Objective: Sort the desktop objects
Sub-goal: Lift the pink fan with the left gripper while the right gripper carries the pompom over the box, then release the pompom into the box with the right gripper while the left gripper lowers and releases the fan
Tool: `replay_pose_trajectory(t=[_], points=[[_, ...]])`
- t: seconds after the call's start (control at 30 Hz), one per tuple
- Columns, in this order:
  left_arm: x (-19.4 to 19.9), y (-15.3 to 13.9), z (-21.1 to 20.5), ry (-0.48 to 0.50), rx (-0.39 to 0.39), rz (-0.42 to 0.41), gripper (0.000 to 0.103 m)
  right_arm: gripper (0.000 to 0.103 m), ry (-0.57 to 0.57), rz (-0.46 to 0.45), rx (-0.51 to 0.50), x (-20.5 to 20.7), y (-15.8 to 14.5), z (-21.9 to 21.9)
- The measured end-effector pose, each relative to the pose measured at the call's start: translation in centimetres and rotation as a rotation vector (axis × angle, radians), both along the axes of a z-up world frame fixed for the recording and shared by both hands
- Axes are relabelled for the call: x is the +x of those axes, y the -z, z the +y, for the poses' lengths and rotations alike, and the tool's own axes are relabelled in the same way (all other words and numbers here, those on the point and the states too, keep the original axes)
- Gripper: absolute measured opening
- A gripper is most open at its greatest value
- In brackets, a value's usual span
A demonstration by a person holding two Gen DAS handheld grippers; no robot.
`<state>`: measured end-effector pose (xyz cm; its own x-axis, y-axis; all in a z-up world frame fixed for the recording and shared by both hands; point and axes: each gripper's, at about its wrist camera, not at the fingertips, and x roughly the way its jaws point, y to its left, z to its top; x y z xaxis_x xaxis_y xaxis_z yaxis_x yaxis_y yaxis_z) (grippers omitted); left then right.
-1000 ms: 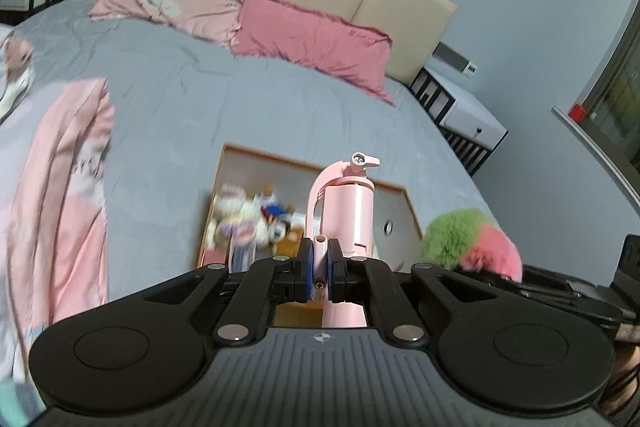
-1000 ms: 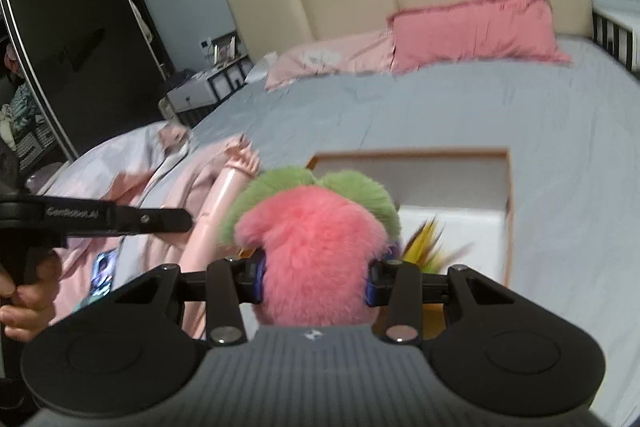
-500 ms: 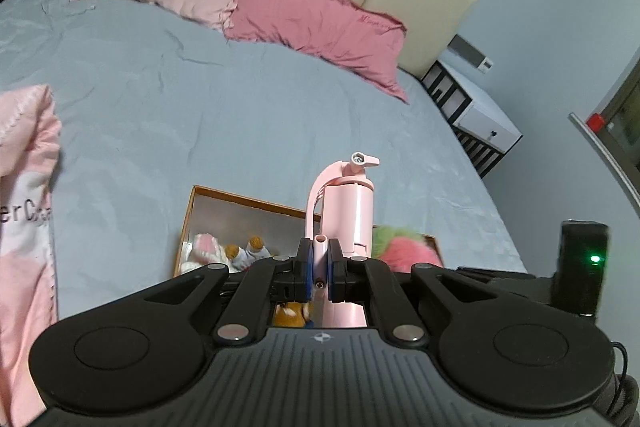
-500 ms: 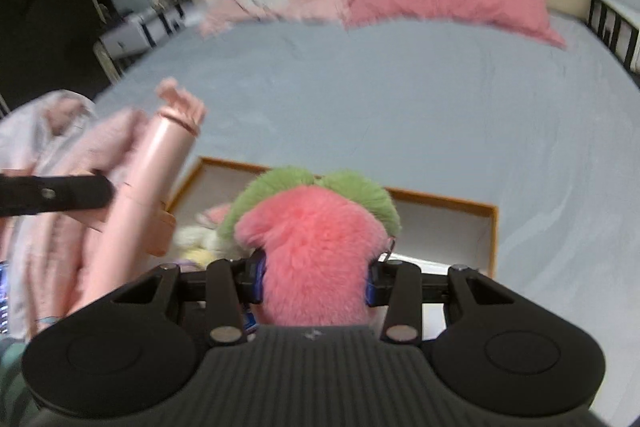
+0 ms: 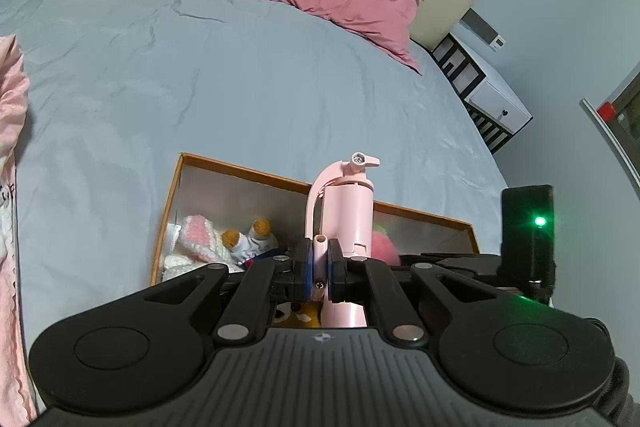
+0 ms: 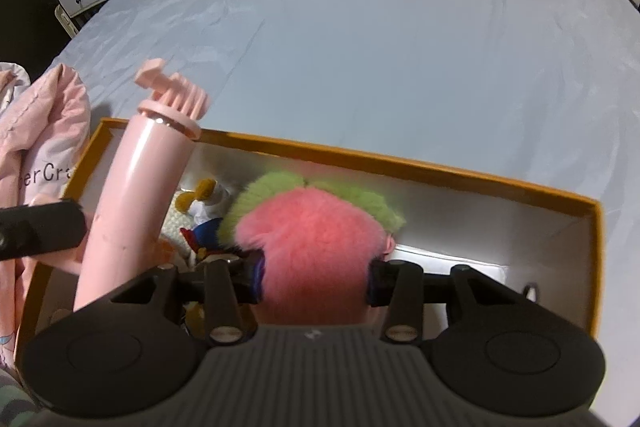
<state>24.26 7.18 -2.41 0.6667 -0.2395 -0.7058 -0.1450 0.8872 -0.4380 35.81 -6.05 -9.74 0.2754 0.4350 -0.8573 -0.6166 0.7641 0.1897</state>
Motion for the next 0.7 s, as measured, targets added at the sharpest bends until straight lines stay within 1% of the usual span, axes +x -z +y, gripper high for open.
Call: replay_pose_trajectory(t=[0.1, 0.17, 0.2, 0.37, 0.47, 0.63, 0.7], points=[[0.0, 0.1, 0.4, -0.013, -0.014, 0.005, 0.007, 0.051, 0.004, 0.026, 0.005, 0.1, 0.5, 0.0], [0.1, 0.1, 0.5, -0.021, -0.008, 0.006, 0.007, 0.054, 0.003, 0.017, 0.004, -0.1, 0.3, -0.1], [0.1, 0.0, 0.5, -0.023, -0.005, 0.005, 0.007, 0.056, 0.005, 0.011, 0.006, -0.2, 0.1, -0.3], [0.2, -0.4, -0.3, -0.012, 0.013, -0.005, 0.007, 0.058, 0.020, -0.012, 0.032, -0.5, -1.7, -1.3], [0.4, -0.9, -1.1, 0.021, 0.048, -0.014, 0.007, 0.058, 0.022, -0.061, 0.071, -1.3, -3.8, -2.9], [1.6, -1.9, -4.1, 0.149, 0.144, -0.035, 0.007, 0.058, 0.059, -0.138, 0.160, -3.0, -7.3, -7.3], [2.1, -2.3, -5.3, 0.174, 0.168, -0.035, 0.007, 0.058, 0.087, -0.169, 0.185, -3.7, -8.5, -9.5]])
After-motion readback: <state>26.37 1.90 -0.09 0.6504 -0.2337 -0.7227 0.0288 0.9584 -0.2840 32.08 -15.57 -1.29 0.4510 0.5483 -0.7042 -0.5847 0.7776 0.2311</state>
